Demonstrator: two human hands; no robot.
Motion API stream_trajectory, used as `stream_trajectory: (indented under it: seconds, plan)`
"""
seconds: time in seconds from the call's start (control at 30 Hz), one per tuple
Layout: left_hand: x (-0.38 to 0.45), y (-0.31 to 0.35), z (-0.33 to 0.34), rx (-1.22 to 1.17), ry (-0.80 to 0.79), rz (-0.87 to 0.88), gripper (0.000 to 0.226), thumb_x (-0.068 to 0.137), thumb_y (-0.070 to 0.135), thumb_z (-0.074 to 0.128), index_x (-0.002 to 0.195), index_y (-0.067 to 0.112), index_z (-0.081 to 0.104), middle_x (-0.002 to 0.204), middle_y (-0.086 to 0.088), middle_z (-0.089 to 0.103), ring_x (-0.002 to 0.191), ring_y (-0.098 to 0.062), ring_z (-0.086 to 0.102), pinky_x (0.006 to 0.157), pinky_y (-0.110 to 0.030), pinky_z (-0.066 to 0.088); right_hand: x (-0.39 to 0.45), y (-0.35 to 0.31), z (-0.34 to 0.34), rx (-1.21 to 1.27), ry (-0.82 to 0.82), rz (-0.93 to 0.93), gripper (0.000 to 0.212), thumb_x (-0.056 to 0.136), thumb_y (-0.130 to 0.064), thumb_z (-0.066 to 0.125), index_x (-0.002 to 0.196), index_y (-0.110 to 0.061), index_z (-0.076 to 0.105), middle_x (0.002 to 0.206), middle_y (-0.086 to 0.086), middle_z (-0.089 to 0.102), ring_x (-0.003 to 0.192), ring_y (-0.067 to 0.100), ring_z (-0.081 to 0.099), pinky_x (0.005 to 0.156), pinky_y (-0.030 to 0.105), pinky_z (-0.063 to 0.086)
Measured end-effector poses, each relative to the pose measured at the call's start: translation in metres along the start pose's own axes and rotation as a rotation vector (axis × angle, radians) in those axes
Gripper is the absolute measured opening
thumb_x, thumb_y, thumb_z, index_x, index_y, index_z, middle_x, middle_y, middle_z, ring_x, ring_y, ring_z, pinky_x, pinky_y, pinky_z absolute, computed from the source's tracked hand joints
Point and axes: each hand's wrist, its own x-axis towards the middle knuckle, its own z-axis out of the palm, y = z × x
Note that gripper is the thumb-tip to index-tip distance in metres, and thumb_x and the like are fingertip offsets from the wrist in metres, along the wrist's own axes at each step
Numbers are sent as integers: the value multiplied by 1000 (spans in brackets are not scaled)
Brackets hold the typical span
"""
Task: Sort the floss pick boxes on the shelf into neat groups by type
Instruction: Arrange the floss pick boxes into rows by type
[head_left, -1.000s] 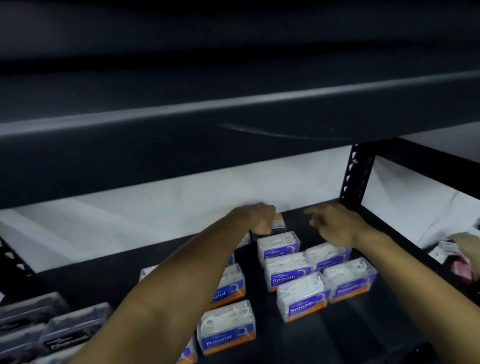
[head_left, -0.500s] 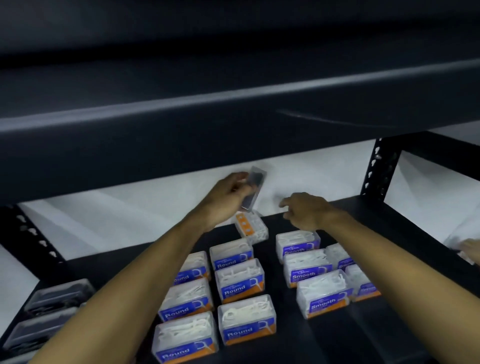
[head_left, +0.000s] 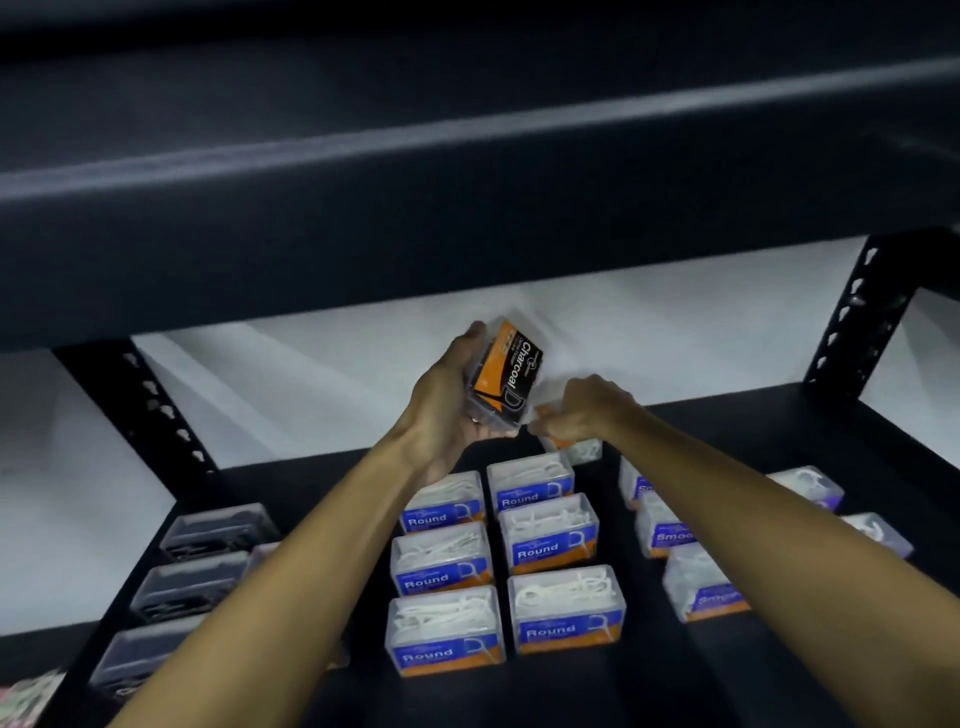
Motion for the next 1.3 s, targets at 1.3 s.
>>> stream_trajectory:
  seconds: [1.3]
  plan:
    - [-43,8,-70,128,415,-66,24,87,40,57,94,20,67,85,-2,66,64,-14,51,57,-28,42,-44,-9,-30,1277,-370,-39,54,86,-50,48,119,-7,55,112,23,66,90,33,67,79,40,52]
